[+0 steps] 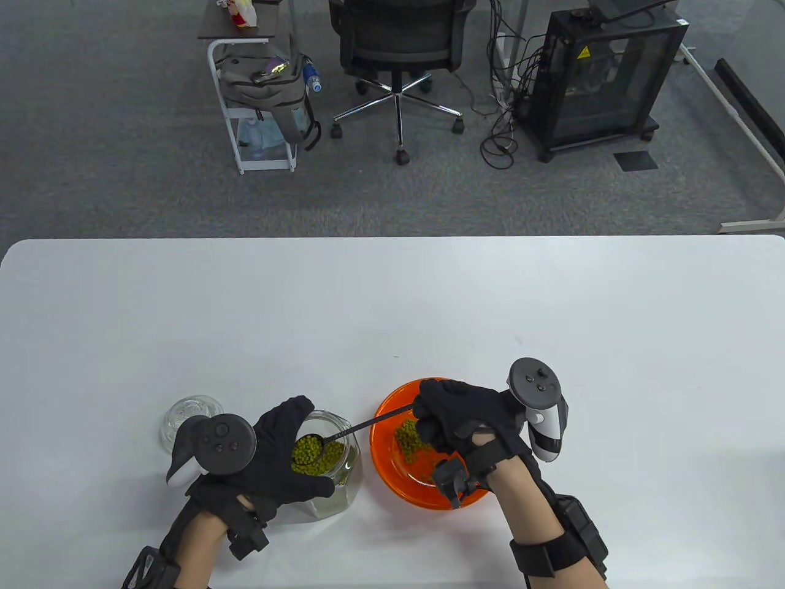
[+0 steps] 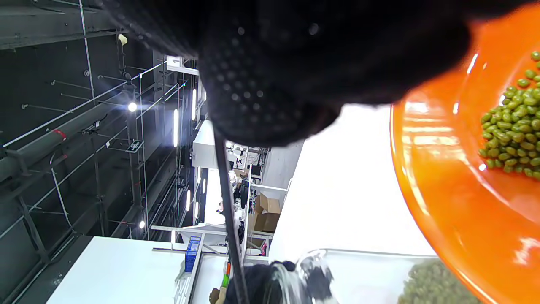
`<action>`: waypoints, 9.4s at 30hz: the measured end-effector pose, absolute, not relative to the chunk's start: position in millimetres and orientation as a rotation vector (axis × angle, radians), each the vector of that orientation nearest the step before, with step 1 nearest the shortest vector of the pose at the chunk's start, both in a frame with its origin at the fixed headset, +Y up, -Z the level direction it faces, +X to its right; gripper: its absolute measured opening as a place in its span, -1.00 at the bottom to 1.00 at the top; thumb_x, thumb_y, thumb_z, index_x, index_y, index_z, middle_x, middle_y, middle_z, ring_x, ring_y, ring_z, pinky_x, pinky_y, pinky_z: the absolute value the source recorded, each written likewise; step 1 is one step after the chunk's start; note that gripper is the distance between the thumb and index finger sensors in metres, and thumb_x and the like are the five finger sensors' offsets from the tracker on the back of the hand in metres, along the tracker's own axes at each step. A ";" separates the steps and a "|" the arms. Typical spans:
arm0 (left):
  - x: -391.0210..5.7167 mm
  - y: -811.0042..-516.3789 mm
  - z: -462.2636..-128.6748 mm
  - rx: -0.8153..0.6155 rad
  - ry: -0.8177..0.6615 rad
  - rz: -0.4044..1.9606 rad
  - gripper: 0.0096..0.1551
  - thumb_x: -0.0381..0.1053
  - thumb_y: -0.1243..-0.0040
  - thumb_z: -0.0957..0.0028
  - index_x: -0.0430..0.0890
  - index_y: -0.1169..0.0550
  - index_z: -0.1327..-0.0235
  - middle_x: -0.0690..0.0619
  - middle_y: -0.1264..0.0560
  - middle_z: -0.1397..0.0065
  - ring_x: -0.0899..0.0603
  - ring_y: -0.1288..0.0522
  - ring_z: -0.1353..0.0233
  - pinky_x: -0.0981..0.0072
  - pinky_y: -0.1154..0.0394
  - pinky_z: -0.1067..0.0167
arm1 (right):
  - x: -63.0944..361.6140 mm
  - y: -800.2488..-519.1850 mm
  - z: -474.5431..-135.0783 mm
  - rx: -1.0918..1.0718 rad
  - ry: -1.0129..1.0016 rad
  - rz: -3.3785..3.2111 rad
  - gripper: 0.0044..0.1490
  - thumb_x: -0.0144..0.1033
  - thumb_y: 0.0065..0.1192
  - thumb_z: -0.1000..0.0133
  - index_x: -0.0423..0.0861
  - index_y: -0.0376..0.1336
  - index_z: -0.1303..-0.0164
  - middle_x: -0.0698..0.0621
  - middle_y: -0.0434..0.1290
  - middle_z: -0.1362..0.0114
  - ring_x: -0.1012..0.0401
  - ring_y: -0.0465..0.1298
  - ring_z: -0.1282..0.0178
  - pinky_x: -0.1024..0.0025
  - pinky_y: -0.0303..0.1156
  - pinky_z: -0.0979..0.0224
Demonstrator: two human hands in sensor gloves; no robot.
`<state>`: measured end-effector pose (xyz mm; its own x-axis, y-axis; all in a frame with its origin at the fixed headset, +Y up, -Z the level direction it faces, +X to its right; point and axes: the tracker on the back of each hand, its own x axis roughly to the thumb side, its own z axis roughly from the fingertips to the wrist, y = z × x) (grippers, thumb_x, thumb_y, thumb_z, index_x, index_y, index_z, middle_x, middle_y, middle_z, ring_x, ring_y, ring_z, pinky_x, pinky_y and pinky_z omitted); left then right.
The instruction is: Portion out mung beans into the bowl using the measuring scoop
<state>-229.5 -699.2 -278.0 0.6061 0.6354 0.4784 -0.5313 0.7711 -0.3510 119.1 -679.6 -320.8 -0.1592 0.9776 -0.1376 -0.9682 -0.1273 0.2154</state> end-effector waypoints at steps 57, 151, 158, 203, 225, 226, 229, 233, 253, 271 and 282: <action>-230.0 -699.4 -278.7 -0.185 -0.625 0.679 0.59 0.65 -0.43 0.13 -0.34 0.09 -0.58 -0.40 0.02 -0.67 -0.62 -0.13 -0.61 -0.58 -0.13 -0.44 | 283.7 -703.2 -305.3 -0.269 0.102 1.796 -0.46 0.01 0.28 -0.11 -0.24 0.55 0.21 -0.08 0.74 0.37 0.15 0.67 0.57 0.32 0.61 0.42; -230.5 -700.6 -278.6 -0.186 -0.625 0.687 0.59 0.65 -0.43 0.14 -0.34 0.09 -0.58 -0.41 0.02 -0.67 -0.63 -0.13 -0.61 -0.58 -0.13 -0.44 | 148.4 -598.6 -268.7 0.226 -0.331 1.859 -0.47 0.05 0.33 -0.07 -0.19 0.59 0.31 -0.04 0.76 0.41 0.15 0.68 0.59 0.29 0.62 0.42; -230.5 -700.1 -278.4 -0.186 -0.626 0.680 0.59 0.65 -0.43 0.14 -0.34 0.09 -0.58 -0.41 0.02 -0.67 -0.63 -0.13 -0.61 -0.58 -0.13 -0.44 | 135.1 -594.4 -275.1 0.233 -0.285 1.947 -0.47 0.06 0.34 -0.07 -0.19 0.59 0.30 -0.04 0.76 0.41 0.15 0.68 0.59 0.29 0.62 0.42; -230.7 -700.0 -278.7 -0.188 -0.629 0.679 0.59 0.65 -0.42 0.14 -0.34 0.09 -0.58 -0.40 0.02 -0.67 -0.62 -0.13 -0.61 -0.57 -0.13 -0.44 | -9.0 -628.3 -287.4 0.575 -0.094 2.342 -0.45 0.02 0.31 -0.07 -0.23 0.57 0.21 -0.10 0.74 0.34 0.13 0.68 0.53 0.28 0.62 0.35; -230.8 -700.1 -278.8 -0.192 -0.629 0.683 0.60 0.65 -0.43 0.14 -0.34 0.09 -0.58 -0.41 0.02 -0.67 -0.63 -0.12 -0.61 -0.58 -0.13 -0.44 | 66.1 -673.8 -306.2 0.086 0.128 1.925 -0.45 0.00 0.25 -0.10 -0.26 0.57 0.28 -0.06 0.74 0.44 0.18 0.67 0.63 0.31 0.61 0.46; -230.8 -700.1 -278.8 -0.192 -0.629 0.682 0.59 0.65 -0.43 0.14 -0.34 0.10 -0.58 -0.41 0.02 -0.67 -0.63 -0.13 -0.61 -0.58 -0.13 -0.44 | 69.4 -673.9 -306.4 0.084 0.123 1.922 -0.45 0.01 0.25 -0.10 -0.25 0.57 0.28 -0.05 0.74 0.43 0.18 0.67 0.63 0.31 0.61 0.45; -230.8 -700.0 -278.8 -0.195 -0.629 0.681 0.59 0.65 -0.43 0.13 -0.34 0.10 -0.58 -0.41 0.03 -0.67 -0.63 -0.12 -0.62 -0.57 -0.14 -0.45 | 79.2 -676.9 -307.4 0.067 0.125 1.894 -0.45 0.01 0.26 -0.10 -0.25 0.57 0.28 -0.05 0.74 0.43 0.18 0.67 0.63 0.31 0.61 0.45; -230.8 -700.1 -278.9 -0.196 -0.629 0.680 0.59 0.65 -0.43 0.13 -0.34 0.10 -0.58 -0.41 0.03 -0.67 -0.63 -0.12 -0.62 -0.57 -0.13 -0.45 | 89.1 -679.9 -306.6 0.037 0.118 1.869 -0.45 0.01 0.27 -0.10 -0.25 0.57 0.29 -0.05 0.74 0.44 0.18 0.67 0.63 0.31 0.61 0.46; -230.6 -700.3 -278.7 -0.200 -0.631 0.685 0.59 0.63 -0.43 0.13 -0.34 0.10 -0.58 -0.41 0.04 -0.67 -0.63 -0.11 -0.62 -0.58 -0.13 -0.45 | 112.7 -689.7 -310.7 -0.005 0.170 1.760 -0.45 0.02 0.27 -0.10 -0.24 0.57 0.30 -0.04 0.74 0.45 0.18 0.67 0.63 0.32 0.61 0.46; -230.7 -700.0 -278.3 -0.201 -0.630 0.688 0.59 0.63 -0.44 0.13 -0.34 0.10 -0.58 -0.41 0.04 -0.67 -0.63 -0.11 -0.62 -0.58 -0.13 -0.44 | 141.2 -677.8 -314.9 -0.018 0.187 1.618 -0.45 0.02 0.27 -0.11 -0.24 0.57 0.29 -0.04 0.74 0.44 0.18 0.67 0.63 0.32 0.61 0.45; -230.6 -699.8 -278.3 -0.202 -0.630 0.687 0.59 0.63 -0.44 0.14 -0.34 0.10 -0.58 -0.41 0.03 -0.67 -0.63 -0.11 -0.62 -0.58 -0.13 -0.44 | 183.8 -666.4 -314.6 -0.041 0.157 1.555 -0.45 0.02 0.27 -0.11 -0.23 0.57 0.28 -0.04 0.74 0.43 0.18 0.67 0.62 0.32 0.61 0.44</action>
<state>-230.6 -699.8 -278.3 0.5973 0.6465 0.4746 -0.5283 0.7624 -0.3737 183.8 -666.4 -314.6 0.0084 0.9920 -0.1261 -0.9972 0.0177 0.0728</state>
